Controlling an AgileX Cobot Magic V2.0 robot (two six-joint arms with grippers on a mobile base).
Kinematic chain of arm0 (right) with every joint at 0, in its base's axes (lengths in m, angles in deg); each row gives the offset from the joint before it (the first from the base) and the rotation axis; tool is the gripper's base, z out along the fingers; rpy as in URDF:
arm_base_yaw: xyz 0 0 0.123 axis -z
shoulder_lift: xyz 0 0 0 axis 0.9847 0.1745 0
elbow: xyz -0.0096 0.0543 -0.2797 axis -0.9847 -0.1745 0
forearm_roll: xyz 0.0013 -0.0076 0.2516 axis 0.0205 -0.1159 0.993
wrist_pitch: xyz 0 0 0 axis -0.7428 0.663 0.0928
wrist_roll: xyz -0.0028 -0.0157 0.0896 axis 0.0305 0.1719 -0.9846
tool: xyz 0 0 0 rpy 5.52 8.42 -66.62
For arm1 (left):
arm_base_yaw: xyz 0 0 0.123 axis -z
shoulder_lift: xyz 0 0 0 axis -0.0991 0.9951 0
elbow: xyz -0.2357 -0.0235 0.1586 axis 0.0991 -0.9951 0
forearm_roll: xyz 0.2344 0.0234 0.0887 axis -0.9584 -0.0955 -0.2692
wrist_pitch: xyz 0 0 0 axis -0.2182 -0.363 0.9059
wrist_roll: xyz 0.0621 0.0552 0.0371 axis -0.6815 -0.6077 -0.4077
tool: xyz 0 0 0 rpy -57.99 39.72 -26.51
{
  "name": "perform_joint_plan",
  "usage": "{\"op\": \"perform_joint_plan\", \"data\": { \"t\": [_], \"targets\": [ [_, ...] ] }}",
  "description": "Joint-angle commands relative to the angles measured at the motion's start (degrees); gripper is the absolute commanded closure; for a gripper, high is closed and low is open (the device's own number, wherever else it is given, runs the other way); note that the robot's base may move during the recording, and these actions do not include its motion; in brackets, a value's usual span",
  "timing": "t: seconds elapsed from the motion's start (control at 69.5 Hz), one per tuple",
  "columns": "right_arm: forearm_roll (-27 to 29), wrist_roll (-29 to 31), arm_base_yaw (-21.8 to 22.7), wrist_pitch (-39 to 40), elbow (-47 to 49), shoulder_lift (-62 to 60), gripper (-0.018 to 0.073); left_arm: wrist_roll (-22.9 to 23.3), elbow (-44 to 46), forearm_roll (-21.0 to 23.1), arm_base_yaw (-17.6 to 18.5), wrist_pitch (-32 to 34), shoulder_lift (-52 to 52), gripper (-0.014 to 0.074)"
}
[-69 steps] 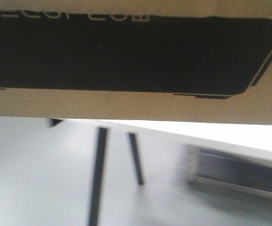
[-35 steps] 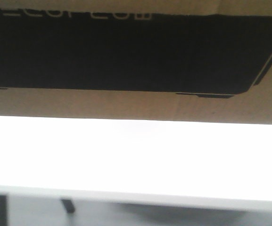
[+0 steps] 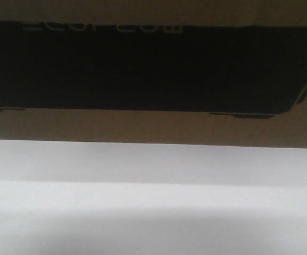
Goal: Grab box from left shelf to table start
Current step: 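Lower the box onto the white table with both grippers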
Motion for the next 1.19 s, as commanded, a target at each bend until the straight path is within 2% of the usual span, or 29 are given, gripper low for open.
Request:
{"op": "perform_joint_plan", "data": {
  "t": [0.0,0.475,0.532,0.633,0.691,0.748,1.036,1.18],
  "targets": [
    [-1.38,1.1,0.11,1.68,1.97,-0.21,0.05,0.86,2.56,4.64,0.23,8.89,1.69,0.07],
    [-1.38,1.15,0.11,1.78,1.97,-0.21,0.05,0.01,3.35,4.19,0.23,8.5,25.22,0.07],
    [-2.07,2.72,0.11,7.15,2.07,-0.21,0.05,-0.21,5.15,3.44,0.23,7.38,28.64,0.07],
    [-2.31,2.72,0.11,16.71,1.93,0.63,0.05,-0.21,9.24,3.44,0.23,-2.91,32.91,0.07],
    [-2.31,2.72,0.11,20.34,1.93,0.63,0.05,-0.21,11.61,3.44,0.23,-6.71,34.17,0.07],
    [-2.31,2.72,0.11,22.98,1.93,0.76,0.05,-0.21,13.73,3.44,0.23,-7.62,35.12,0.07],
    [-2.31,2.72,0.11,26.43,1.93,2.03,0.05,-0.21,22.67,3.77,0.23,-5.47,35.27,0.07],
    [-2.25,2.67,0.11,25.95,1.93,2.66,0.05,-0.21,23.48,3.9,0.23,-5.08,35.27,0.07]
  ]
}}
